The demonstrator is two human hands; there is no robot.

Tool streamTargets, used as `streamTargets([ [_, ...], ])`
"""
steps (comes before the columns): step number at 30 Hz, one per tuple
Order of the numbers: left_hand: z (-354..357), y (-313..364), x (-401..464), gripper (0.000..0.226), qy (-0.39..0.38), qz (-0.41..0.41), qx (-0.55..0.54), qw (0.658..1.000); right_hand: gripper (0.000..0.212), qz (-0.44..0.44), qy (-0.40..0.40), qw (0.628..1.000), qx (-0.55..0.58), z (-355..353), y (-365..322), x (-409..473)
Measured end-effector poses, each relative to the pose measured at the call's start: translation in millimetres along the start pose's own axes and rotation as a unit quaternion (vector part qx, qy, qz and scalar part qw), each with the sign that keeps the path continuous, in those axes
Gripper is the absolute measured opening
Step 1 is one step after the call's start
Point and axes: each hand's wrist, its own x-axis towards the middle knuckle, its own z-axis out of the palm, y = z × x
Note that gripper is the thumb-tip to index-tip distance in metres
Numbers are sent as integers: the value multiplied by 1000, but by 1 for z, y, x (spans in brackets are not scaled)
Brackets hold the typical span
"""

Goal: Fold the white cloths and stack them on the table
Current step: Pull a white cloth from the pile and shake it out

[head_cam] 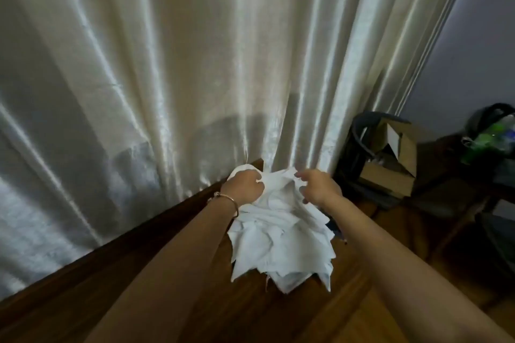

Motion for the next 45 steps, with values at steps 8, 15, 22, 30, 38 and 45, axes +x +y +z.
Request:
streamTargets([
  [8, 8, -20, 35, 40, -62, -64, 26, 996, 54, -27, -74, 988, -135, 29, -18, 50],
  [15, -25, -13, 40, 65, -122, -21, -35, 992, 33, -62, 41, 991, -111, -1, -55, 54],
  [22, -64, 16, 36, 15, -95, 38, -154, 983, 32, -153, 119, 975, -105, -43, -122, 46],
  [30, -81, 25, 16, 11, 94, 29, -305, 947, 31, -202, 137, 967, -76, -74, -145, 22],
  [38, -111, 17, -21, 7, 211, 25, -192, 958, 33, -250, 207, 946, 7, -88, -188, -4],
  [45, -161, -13, -72, 18, 315, -8, -74, 946, 36, -241, 226, 943, 28, -83, -227, -40],
])
